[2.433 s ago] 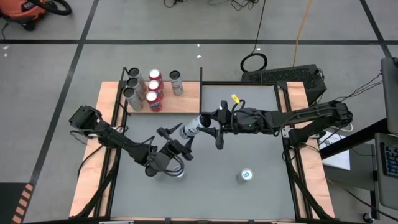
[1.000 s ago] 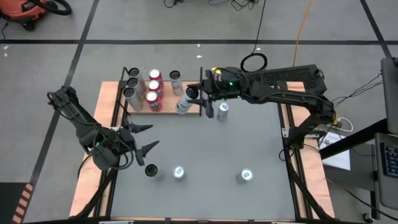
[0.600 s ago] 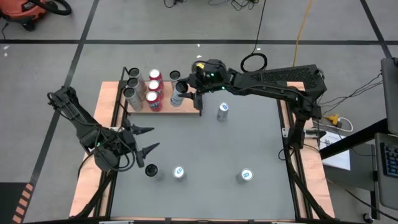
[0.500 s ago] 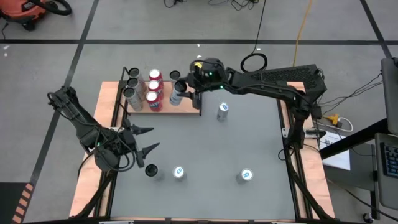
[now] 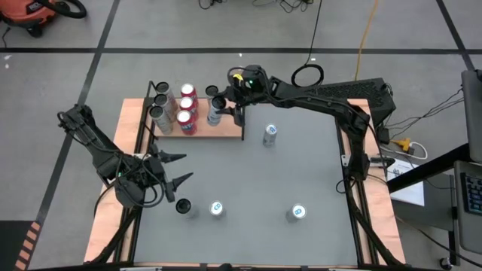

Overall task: Place canned beverage on shelf
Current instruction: Put the right white-blue soda can on the shelf aligned with the other white-blue soda can

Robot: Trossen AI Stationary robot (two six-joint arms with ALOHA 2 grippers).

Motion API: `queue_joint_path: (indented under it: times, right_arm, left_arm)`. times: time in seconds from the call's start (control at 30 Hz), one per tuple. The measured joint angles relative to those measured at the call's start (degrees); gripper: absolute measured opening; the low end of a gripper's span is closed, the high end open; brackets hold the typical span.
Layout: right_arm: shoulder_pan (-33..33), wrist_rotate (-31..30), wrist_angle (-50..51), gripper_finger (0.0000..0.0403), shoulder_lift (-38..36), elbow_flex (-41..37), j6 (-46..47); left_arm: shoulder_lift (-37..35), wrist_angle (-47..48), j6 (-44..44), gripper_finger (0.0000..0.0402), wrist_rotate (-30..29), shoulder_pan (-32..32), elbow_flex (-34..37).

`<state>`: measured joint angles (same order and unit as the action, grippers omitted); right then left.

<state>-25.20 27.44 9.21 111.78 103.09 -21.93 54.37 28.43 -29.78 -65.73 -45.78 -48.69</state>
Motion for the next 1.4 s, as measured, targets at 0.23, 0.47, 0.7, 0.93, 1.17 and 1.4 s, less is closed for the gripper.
queue_joint_path:
  times: [0.23, 0.47, 0.7, 0.93, 1.17, 1.4]
  right_arm:
    - [-0.73, 1.32, -1.00, 0.0176, 1.74, 0.00, -0.30]
    - [-1.15, 1.45, -0.95, 0.0176, 2.46, 0.00, -2.83]
    - [-1.28, 1.45, -1.11, 0.0176, 4.32, 0.04, -3.89]
    - [-1.37, 1.14, -0.86, 0.0176, 6.52, 0.02, -3.41]
    - [-1.45, 1.07, -0.71, 0.0176, 7.12, 0.02, -3.54]
    - [-1.45, 0.88, -1.39, 0.0181, 8.08, 0.00, -3.97]
  left_arm:
    - [0.00, 0.02, -0.01, 0.0301, -0.02, 0.00, 0.00]
    - [0.31, 0.62, -1.43, 0.0301, -0.05, 0.00, 0.00]
    - [2.06, 0.54, -1.46, 0.0301, -0.05, 0.00, 0.02]
    - [2.34, -0.03, -1.62, 0.0301, -0.04, -0.02, 0.04]
    - [2.34, -0.05, -1.57, 0.0301, -0.04, -0.02, 0.04]
    - [2.34, -0.03, -1.46, 0.0301, -0.04, -0.02, 0.04]
